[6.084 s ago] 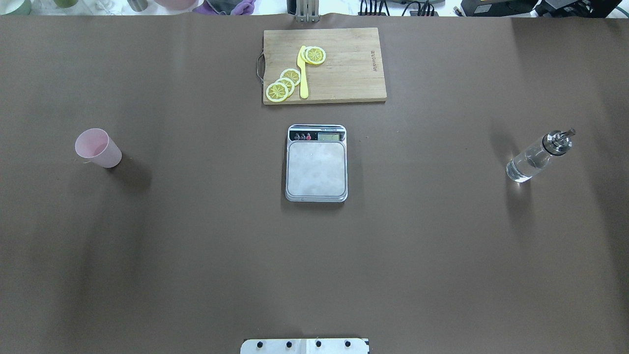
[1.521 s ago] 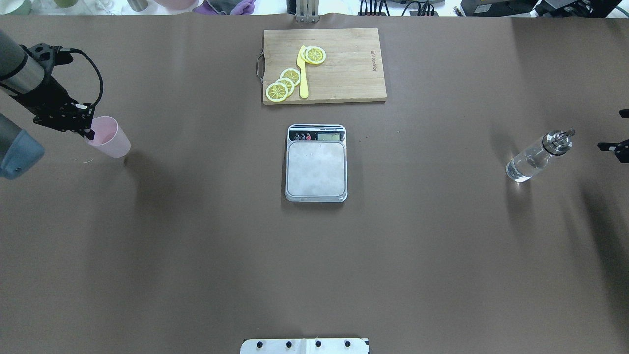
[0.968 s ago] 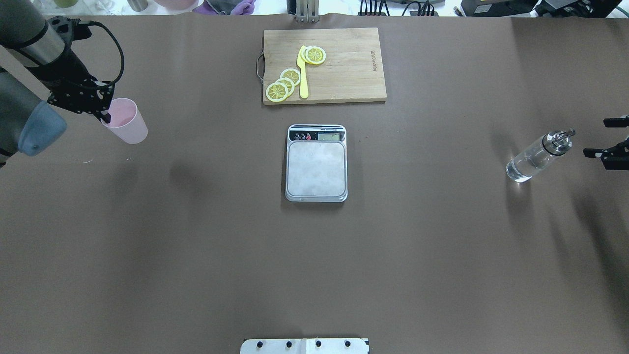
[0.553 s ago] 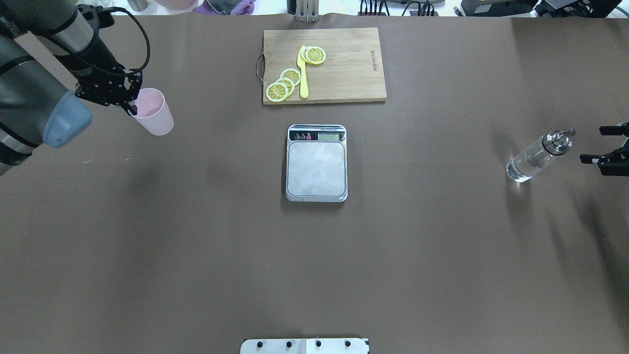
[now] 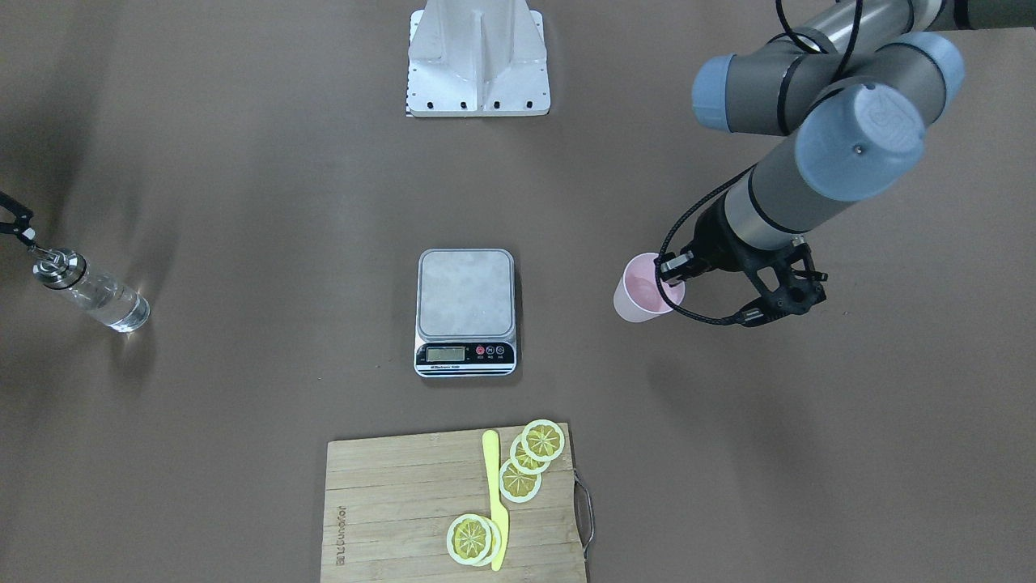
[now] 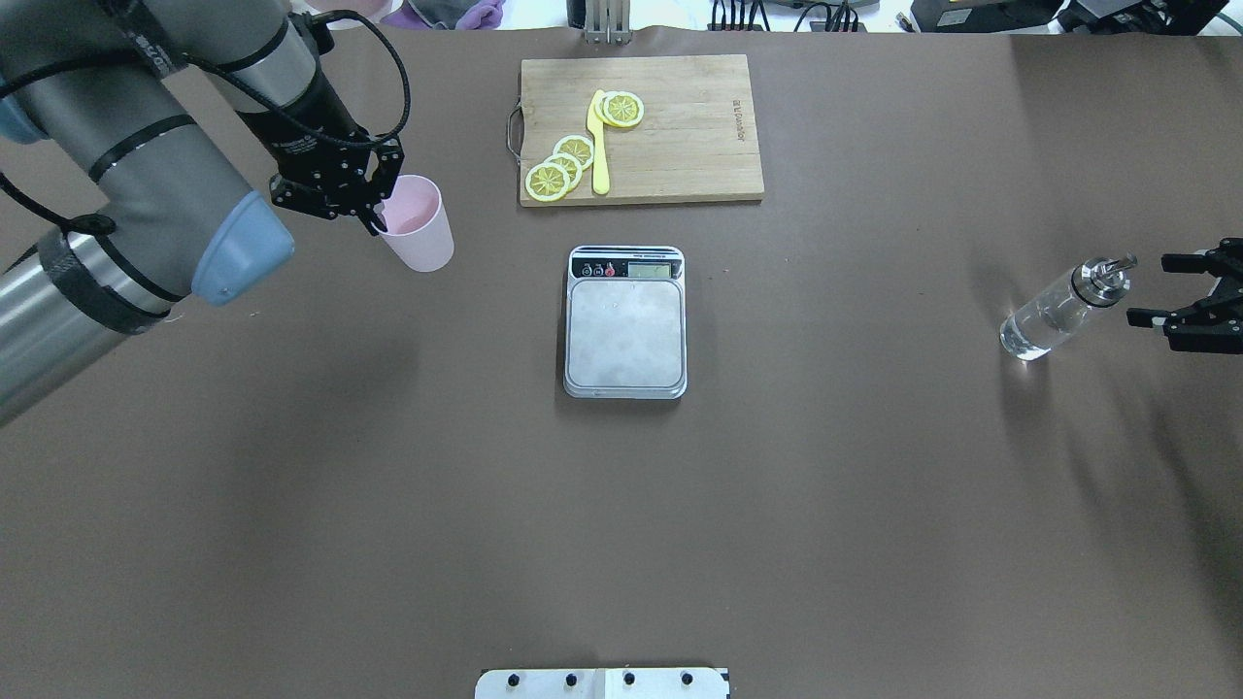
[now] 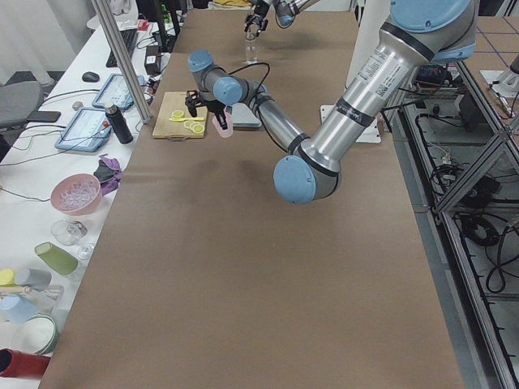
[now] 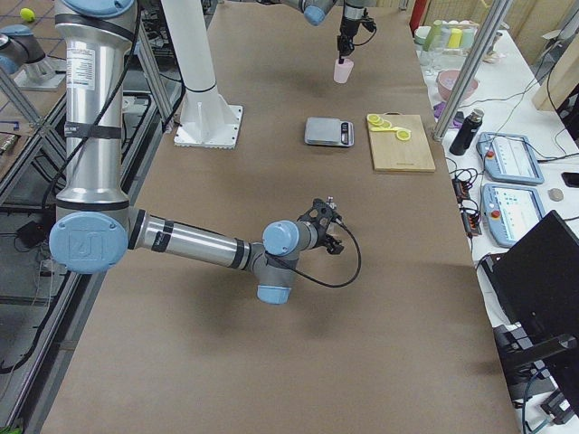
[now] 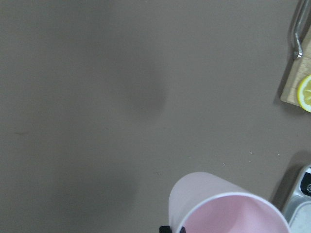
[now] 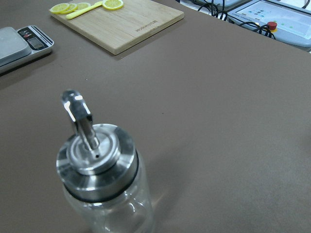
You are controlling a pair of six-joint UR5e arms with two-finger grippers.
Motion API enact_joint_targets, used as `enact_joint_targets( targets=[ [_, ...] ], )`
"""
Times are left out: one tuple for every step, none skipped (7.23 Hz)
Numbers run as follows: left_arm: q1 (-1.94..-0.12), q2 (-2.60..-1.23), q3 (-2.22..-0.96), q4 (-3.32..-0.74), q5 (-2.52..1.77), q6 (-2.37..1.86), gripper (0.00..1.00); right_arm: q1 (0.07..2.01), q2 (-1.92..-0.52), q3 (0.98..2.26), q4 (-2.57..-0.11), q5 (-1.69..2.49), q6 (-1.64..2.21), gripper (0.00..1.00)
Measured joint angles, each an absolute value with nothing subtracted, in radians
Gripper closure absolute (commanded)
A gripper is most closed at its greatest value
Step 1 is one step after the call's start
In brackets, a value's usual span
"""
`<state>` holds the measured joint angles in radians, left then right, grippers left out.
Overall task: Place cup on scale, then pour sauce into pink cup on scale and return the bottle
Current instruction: 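Carry the pink cup onto the scale while the right gripper grasps the bottle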
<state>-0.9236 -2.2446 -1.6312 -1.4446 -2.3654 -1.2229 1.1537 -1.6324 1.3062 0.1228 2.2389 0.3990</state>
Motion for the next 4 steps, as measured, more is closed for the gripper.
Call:
enact_joint_targets(
  targets=[
    [-0.895, -2.272, -1.628, -1.446, -2.363, -1.270, 1.00, 1.148, -1.624, 1.302, 0.134, 2.235, 0.410, 0.00],
    [-0.872, -2.306, -1.614, -1.448, -2.361, -1.313, 1.00, 1.139, -1.618, 1.298, 0.148, 2.232, 0.433, 0.00],
    [-0.858, -2.349, -1.580, -1.455, -2.359, -1.355, 1.00, 1.123, -1.609, 1.286, 0.173, 2.230, 0.465, 0.00],
    [-0.847, -2.387, -1.537, -1.479, -2.356, -1.400, 1.00, 1.107, -1.596, 1.263, 0.199, 2.223, 0.487, 0.00]
  ],
)
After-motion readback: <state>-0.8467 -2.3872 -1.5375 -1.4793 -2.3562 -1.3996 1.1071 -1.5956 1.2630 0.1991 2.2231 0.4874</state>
